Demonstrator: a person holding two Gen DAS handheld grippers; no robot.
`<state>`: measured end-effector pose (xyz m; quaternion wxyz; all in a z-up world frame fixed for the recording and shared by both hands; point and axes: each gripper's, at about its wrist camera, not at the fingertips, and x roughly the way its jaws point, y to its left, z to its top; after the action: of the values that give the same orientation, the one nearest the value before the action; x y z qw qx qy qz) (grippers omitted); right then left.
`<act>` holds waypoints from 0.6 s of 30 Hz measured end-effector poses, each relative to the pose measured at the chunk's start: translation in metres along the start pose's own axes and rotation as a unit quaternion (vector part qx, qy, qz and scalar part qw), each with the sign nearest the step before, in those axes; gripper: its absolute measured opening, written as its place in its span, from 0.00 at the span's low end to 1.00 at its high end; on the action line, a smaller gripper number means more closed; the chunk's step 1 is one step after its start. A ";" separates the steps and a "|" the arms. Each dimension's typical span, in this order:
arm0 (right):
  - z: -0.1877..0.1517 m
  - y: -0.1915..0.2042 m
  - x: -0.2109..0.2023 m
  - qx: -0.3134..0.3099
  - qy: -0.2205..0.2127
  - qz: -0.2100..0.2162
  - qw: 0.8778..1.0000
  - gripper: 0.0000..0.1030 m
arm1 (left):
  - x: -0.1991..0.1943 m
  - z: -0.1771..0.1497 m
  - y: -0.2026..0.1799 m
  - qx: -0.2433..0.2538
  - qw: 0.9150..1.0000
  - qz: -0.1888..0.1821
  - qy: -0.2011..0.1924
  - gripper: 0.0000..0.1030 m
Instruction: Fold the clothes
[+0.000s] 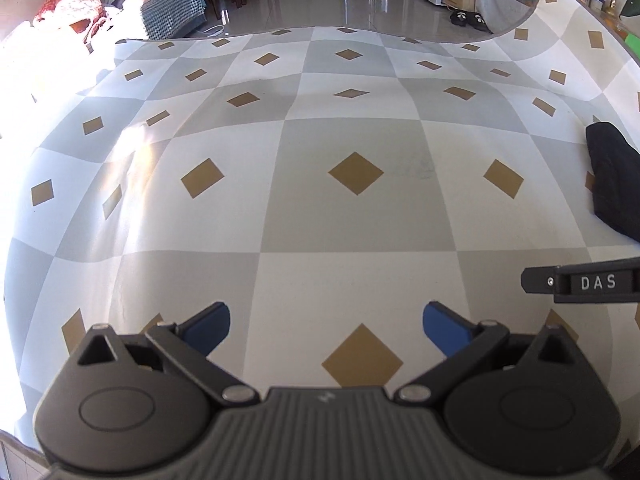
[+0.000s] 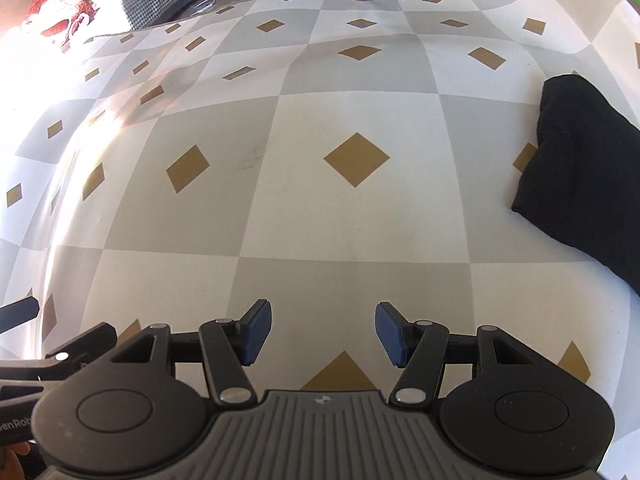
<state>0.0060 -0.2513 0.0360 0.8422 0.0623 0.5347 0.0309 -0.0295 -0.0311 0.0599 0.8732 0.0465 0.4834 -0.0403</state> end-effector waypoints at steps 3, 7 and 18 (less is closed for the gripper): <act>0.003 0.014 0.011 -0.012 0.006 0.005 1.000 0.55 | 0.004 0.007 0.026 -0.017 1.000 0.014 -0.002 1.00; 0.008 0.029 0.022 -0.020 0.010 0.019 1.000 0.55 | 0.007 0.016 0.047 -0.032 0.999 0.024 -0.007 1.00; 0.025 0.064 0.054 -0.101 -0.039 -0.015 0.994 0.56 | 0.033 0.021 0.083 -0.088 0.995 0.048 -0.013 1.00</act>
<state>0.0529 -0.1830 0.0069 0.8648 -0.0301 0.4964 0.0694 0.0148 0.0479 0.0462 0.8812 -0.0077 0.4706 0.0435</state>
